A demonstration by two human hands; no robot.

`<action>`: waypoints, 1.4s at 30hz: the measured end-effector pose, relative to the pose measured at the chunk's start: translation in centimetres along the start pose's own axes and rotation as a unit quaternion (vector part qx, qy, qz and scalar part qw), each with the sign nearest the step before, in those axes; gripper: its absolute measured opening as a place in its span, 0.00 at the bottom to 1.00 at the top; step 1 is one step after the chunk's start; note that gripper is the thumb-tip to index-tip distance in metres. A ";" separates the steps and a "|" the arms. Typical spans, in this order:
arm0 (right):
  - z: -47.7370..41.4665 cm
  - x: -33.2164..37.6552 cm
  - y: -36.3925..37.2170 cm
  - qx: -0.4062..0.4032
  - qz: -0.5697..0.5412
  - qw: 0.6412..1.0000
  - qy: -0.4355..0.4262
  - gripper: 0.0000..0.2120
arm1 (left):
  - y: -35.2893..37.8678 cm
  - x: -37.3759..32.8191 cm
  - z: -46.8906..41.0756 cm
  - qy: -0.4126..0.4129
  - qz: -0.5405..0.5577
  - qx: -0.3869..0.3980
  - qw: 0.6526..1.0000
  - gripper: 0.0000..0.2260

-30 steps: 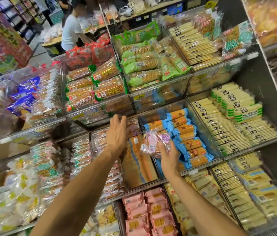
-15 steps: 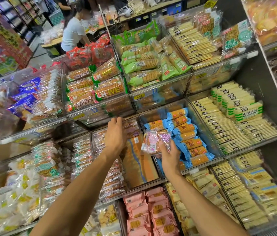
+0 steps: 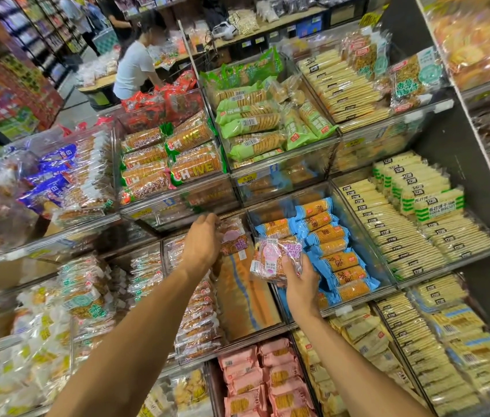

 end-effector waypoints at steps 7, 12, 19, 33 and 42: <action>-0.3 -0.5 0.1 0.008 -0.001 1.000 -0.003 0.33 | 0.6 -0.4 0.8 0.022 -0.030 0.005 0.999 0.19; -0.1 -0.9 0.3 -0.008 -0.005 1.000 -0.007 0.54 | 1.7 -1.4 0.5 0.039 -0.094 0.073 0.992 0.23; 0.5 0.7 0.1 0.012 0.015 1.000 -0.004 0.38 | 1.7 -1.3 -1.1 0.005 -0.048 0.146 0.988 0.17; -1.5 -2.9 1.3 -0.003 -0.007 1.000 -0.005 0.56 | -0.4 -3.2 2.5 0.114 -0.016 -0.043 0.992 0.14; -0.3 -0.2 0.0 -0.014 0.036 0.998 -0.052 0.25 | 5.9 -2.5 7.0 -0.137 0.424 0.221 0.867 0.13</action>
Point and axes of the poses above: each hand's wrist, its own z-axis away from the middle knuckle, its own y-axis out of the palm, x = y × z, the point moved 10 cm from there along -z, towards the middle knuckle, and after that the axes turned 12 degrees about z, right-handed, at the moved point
